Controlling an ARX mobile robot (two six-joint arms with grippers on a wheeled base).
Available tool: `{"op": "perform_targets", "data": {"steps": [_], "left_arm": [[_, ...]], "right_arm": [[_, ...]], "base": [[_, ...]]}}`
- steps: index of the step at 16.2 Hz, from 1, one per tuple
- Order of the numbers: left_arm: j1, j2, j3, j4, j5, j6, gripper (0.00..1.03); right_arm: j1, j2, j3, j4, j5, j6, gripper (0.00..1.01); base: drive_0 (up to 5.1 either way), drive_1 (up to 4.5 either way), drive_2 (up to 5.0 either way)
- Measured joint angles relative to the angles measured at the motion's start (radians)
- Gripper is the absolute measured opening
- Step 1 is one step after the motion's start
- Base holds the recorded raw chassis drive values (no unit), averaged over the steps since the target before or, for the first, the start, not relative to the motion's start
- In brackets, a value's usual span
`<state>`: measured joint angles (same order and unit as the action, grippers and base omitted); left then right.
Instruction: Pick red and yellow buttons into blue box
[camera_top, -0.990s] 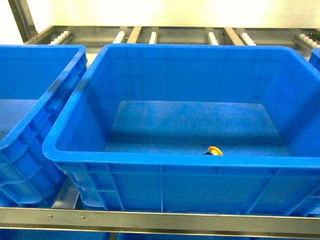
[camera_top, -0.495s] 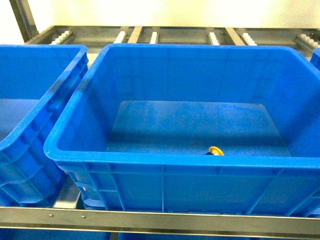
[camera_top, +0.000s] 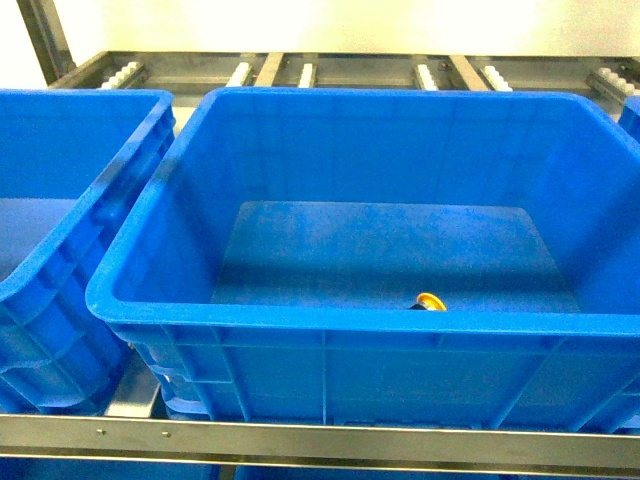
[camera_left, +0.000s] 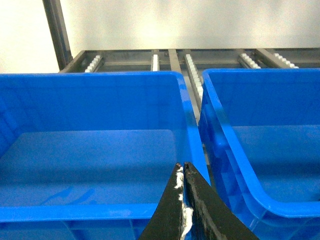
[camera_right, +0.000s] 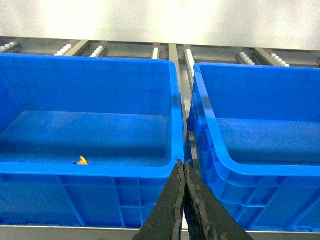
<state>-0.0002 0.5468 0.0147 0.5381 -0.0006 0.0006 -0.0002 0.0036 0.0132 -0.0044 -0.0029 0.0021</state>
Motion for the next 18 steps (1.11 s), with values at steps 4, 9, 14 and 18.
{"op": "perform_targets", "data": {"steps": [4,9,14,18], "left_arm": [[0.000,-0.143,0.000,-0.132,0.000,0.000,0.02],[0.000,-0.267,0.000,-0.256,0.000,0.000,0.02],[0.000,-0.305,0.000,-0.295,0.000,0.000,0.02],[0.000,-0.334,0.000,-0.322,0.000,0.000,0.02]], "right_arm": [[0.000,0.000,0.000,0.000,0.000,0.000,0.02],[0.000,0.000,0.000,0.000,0.000,0.000,0.02],[0.000,0.000,0.000,0.000,0.000,0.000,0.02],[0.000,0.000,0.000,0.000,0.000,0.000,0.02]], "base": [[0.0,0.00,0.0],[0.0,0.00,0.0],[0.0,0.00,0.0],[0.0,0.00,0.0]]}}
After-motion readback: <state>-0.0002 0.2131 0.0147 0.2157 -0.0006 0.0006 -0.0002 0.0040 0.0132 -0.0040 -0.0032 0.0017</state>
